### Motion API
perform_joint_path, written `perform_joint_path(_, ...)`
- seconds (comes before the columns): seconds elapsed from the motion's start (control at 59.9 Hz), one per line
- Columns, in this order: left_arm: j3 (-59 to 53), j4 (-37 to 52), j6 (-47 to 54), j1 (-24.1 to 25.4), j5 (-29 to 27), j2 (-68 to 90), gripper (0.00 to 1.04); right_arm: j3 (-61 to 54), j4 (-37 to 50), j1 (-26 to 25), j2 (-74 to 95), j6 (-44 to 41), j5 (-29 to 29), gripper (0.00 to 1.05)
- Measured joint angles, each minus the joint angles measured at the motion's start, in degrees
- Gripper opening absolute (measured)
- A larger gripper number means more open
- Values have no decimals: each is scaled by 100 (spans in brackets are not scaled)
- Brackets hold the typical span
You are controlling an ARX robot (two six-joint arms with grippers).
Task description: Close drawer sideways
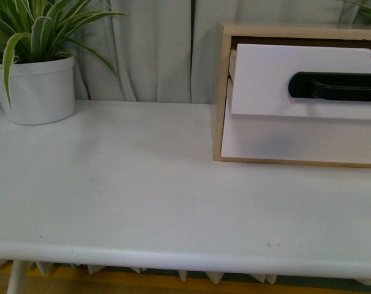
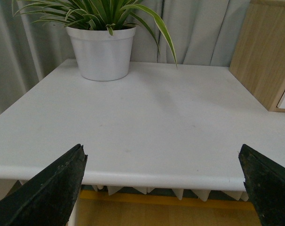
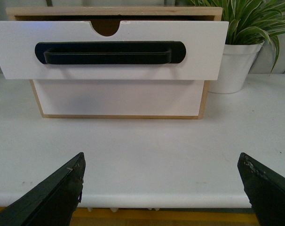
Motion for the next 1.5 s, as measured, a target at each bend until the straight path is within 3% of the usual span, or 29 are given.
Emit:
perform_joint_path(1.119,0,0,0,-2,-4,0,98,46,-149,26,72,92,122,95)
perform_joint_path(1.186,120,-374,490,-247,-807,205,98,463,-1005,-87,658,358,234,95)
perform_joint_path(1.269,221,-345,1384,-568,-1585,612,98,734,-1051,-413,1270,372,-103,95)
perform_joint_path(1.369,280,433,2774,-868,-1624,1113,98,1169,-638,-789,1947,-227,-393,95)
perform_joint_path(1.503,302,1941,4568,-1169,-1115,1926,98,1718,-514,-981,2581,-1709,-595,95)
